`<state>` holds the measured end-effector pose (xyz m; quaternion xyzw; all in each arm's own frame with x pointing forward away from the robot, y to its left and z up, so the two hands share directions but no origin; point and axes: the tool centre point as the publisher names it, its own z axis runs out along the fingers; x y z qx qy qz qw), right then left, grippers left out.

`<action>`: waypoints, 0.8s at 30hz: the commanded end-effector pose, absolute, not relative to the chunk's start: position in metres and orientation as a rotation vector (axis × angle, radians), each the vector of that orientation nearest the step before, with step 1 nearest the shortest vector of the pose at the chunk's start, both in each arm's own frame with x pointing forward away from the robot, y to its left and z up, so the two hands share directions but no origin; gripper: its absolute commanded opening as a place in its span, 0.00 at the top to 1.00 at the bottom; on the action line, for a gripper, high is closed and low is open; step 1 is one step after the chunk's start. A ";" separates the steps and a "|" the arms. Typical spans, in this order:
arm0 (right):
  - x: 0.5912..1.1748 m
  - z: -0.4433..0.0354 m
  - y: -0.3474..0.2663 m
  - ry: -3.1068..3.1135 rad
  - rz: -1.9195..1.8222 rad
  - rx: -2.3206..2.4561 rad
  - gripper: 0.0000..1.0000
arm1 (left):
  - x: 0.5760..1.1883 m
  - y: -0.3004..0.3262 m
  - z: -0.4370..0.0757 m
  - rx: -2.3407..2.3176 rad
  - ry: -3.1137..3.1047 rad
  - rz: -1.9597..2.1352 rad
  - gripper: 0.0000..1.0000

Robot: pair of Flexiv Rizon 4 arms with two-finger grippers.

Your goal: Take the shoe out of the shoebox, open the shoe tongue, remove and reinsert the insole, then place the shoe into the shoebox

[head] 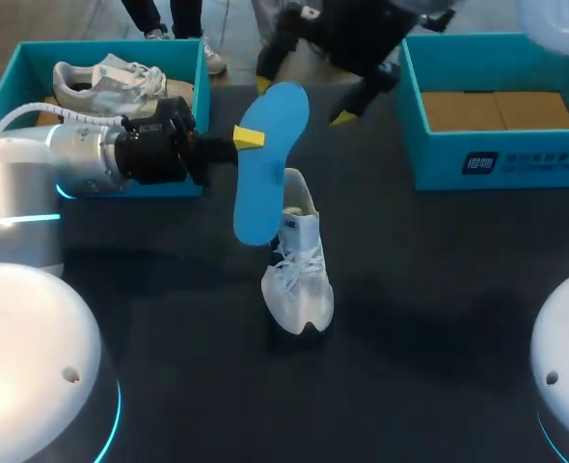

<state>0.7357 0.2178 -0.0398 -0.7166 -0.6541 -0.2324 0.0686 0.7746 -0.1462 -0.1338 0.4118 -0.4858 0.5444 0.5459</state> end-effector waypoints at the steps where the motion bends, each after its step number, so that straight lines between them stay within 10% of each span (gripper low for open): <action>1: 0.741 -0.039 0.231 -2.113 -0.378 -2.368 0.00 | 0.774 -0.146 -0.135 0.977 -1.150 1.297 1.00; 24: 0.751 -0.048 0.244 -2.177 -0.275 -2.325 0.00 | 0.769 -0.141 -0.136 0.980 -1.166 1.317 1.00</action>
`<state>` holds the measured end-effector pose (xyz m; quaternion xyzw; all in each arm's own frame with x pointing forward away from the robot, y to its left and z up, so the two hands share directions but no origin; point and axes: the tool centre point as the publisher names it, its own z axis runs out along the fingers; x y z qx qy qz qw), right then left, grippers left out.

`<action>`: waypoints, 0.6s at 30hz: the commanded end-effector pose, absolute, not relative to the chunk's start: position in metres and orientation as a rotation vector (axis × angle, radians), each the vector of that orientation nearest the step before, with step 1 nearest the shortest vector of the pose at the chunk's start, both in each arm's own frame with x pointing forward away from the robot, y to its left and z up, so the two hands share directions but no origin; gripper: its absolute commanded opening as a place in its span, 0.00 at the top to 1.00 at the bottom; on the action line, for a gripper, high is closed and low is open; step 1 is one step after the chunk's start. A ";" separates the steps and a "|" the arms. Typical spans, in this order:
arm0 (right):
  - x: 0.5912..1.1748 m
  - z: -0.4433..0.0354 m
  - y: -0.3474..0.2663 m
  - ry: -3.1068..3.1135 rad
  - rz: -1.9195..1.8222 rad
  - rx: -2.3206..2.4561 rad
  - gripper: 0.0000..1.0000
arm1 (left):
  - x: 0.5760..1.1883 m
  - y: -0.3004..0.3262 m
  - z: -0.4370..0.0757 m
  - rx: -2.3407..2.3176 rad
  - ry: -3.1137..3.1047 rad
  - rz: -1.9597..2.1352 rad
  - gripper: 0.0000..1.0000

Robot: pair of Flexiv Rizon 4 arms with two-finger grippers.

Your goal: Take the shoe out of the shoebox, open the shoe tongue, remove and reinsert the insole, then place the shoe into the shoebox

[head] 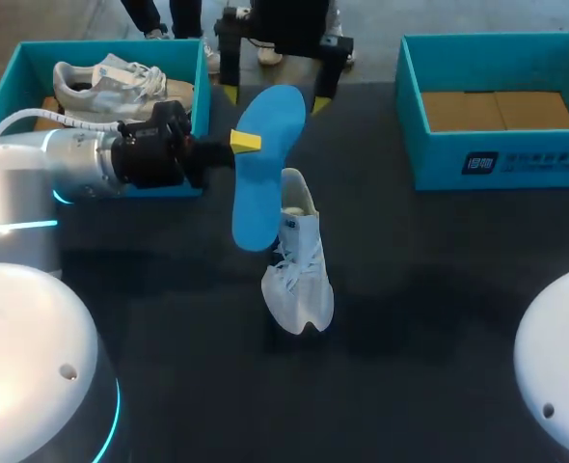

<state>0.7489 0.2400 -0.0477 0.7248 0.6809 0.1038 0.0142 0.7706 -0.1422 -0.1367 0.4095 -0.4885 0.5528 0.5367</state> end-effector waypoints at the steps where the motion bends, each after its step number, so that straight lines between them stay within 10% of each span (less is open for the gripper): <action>1: 0.752 -0.049 0.244 2.103 0.265 2.245 0.00 | 0.769 -0.141 -0.136 0.980 -1.167 1.316 1.00; 18: 0.759 -0.052 0.238 2.150 0.309 2.261 0.00 | 0.770 -0.142 -0.135 0.979 -1.170 1.318 1.00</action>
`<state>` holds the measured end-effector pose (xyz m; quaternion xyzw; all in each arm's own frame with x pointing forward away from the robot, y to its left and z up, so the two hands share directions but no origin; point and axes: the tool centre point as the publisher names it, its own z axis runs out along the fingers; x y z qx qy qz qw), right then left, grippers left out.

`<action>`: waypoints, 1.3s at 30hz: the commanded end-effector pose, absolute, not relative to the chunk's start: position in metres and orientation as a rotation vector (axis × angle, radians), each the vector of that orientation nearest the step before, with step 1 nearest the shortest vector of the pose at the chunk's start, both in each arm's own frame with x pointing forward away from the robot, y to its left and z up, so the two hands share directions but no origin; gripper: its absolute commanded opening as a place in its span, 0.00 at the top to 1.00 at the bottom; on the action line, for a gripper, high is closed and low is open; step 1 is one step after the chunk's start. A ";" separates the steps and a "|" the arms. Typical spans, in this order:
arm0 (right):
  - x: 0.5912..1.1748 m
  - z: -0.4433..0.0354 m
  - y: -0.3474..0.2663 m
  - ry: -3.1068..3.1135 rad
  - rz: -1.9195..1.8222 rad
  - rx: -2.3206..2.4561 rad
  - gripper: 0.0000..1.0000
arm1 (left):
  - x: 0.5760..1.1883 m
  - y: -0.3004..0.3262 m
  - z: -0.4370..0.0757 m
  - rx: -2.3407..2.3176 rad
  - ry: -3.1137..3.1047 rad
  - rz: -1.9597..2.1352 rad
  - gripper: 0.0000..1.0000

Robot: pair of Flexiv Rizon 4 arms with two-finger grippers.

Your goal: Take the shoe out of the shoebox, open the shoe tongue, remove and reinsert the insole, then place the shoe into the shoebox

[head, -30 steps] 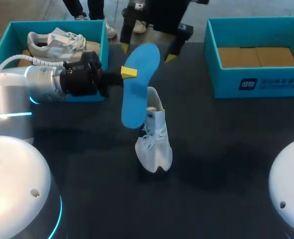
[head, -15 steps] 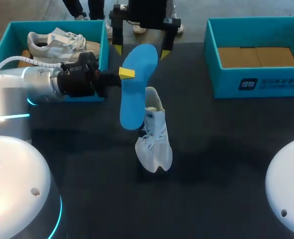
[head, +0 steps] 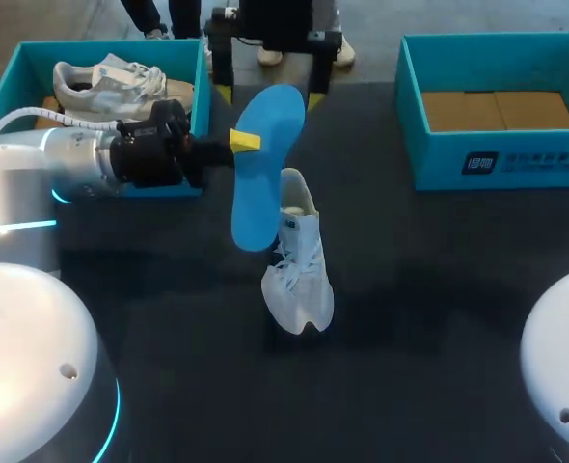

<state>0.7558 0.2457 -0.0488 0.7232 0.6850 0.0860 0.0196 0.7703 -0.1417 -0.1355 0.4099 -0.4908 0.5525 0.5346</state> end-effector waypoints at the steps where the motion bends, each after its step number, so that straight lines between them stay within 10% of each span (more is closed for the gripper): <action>1: 0.759 -0.052 0.236 2.158 0.333 2.269 0.00 | 0.770 -0.142 -0.135 0.978 -1.169 1.319 1.00; 39: 0.756 -0.087 0.152 2.280 1.287 2.471 0.00 | 0.771 -0.126 -0.137 0.966 -1.111 1.340 1.00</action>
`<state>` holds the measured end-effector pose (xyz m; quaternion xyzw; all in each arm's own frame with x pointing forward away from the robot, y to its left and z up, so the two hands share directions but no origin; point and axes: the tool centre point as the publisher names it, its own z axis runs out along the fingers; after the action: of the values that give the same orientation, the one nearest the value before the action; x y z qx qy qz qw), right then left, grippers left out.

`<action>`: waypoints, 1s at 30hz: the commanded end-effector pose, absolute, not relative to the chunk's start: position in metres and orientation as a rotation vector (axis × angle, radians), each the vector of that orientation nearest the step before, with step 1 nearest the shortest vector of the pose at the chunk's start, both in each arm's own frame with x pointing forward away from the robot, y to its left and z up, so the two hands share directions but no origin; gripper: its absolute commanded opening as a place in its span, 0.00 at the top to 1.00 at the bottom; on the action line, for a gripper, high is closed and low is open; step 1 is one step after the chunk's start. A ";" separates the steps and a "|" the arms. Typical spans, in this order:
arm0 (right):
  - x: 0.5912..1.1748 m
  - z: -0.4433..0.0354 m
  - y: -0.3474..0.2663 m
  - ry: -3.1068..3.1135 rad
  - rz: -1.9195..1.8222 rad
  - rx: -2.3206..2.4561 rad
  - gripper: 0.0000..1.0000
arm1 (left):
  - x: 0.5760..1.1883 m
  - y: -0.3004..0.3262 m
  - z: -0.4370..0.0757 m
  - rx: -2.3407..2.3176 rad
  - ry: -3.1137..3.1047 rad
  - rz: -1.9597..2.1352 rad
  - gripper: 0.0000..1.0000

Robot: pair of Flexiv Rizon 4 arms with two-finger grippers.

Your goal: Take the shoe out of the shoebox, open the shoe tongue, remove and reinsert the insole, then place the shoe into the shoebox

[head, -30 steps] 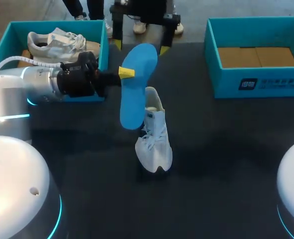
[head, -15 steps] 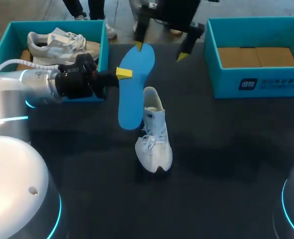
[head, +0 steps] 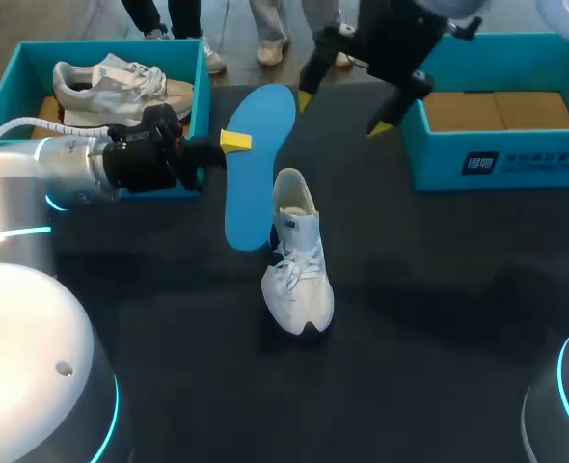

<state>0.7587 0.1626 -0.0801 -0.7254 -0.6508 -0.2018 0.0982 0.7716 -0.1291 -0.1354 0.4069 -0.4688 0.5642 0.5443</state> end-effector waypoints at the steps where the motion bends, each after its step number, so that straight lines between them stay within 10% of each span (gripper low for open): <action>1: 0.756 -0.088 0.151 -1.687 -0.977 -1.822 0.00 | 0.771 -0.126 -0.137 0.966 -1.110 1.340 1.00; 30: 0.764 -0.126 0.133 -1.437 -1.247 -1.456 0.00 | 0.775 -0.119 -0.128 0.918 -1.114 1.354 1.00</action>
<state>0.7654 0.1336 -0.1191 -0.6380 -0.6116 -0.3829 0.2687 0.7744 -0.1206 -0.1276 0.3901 -0.4690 0.5716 0.5488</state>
